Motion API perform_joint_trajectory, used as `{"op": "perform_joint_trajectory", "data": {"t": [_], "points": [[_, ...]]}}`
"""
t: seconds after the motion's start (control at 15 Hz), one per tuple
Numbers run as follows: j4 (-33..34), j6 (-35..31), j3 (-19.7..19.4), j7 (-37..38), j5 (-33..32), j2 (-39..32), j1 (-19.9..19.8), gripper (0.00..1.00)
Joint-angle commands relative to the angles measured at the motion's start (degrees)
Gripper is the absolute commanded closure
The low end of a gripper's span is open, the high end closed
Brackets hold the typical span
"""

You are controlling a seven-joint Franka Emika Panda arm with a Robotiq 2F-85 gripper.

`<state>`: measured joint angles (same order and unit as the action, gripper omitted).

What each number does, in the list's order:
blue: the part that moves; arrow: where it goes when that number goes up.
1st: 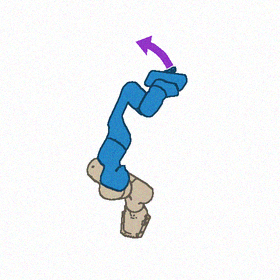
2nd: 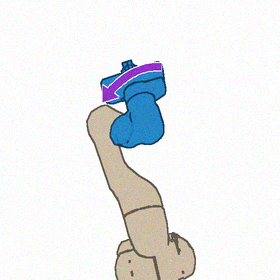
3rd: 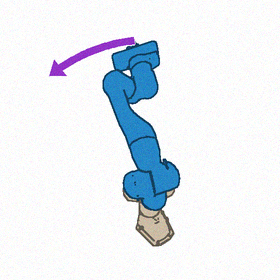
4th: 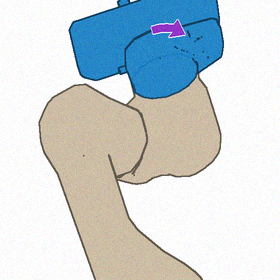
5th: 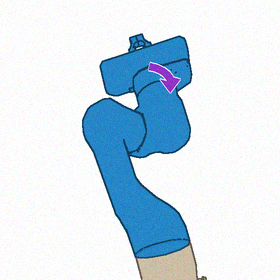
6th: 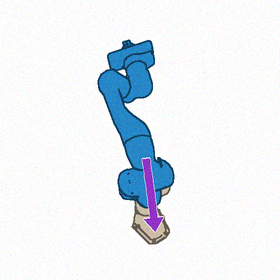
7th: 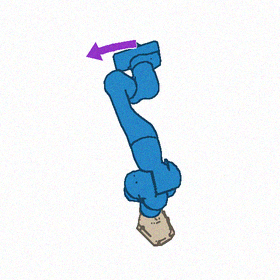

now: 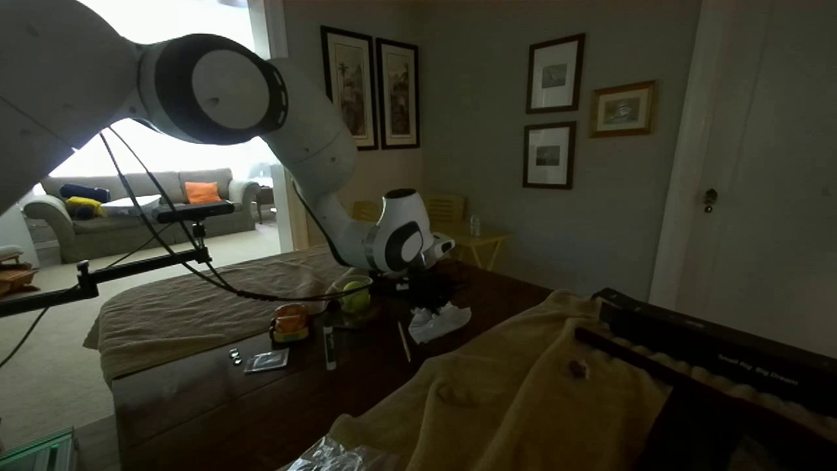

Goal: Use the paper towel to wipe the table

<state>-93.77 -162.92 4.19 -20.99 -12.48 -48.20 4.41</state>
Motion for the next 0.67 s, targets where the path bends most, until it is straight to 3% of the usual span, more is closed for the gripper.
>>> {"op": "perform_joint_trajectory", "data": {"t": [0.0,0.27,0.6], "points": [[-6.31,1.95,-2.66,1.91,-2.29,3.92,0.94,1.00],[-6.12,-0.55,-5.93,2.25,-3.49,3.23,1.09,1.00],[-2.94,0.27,-4.95,1.40,-2.15,0.83,-0.63,1.00]]}}
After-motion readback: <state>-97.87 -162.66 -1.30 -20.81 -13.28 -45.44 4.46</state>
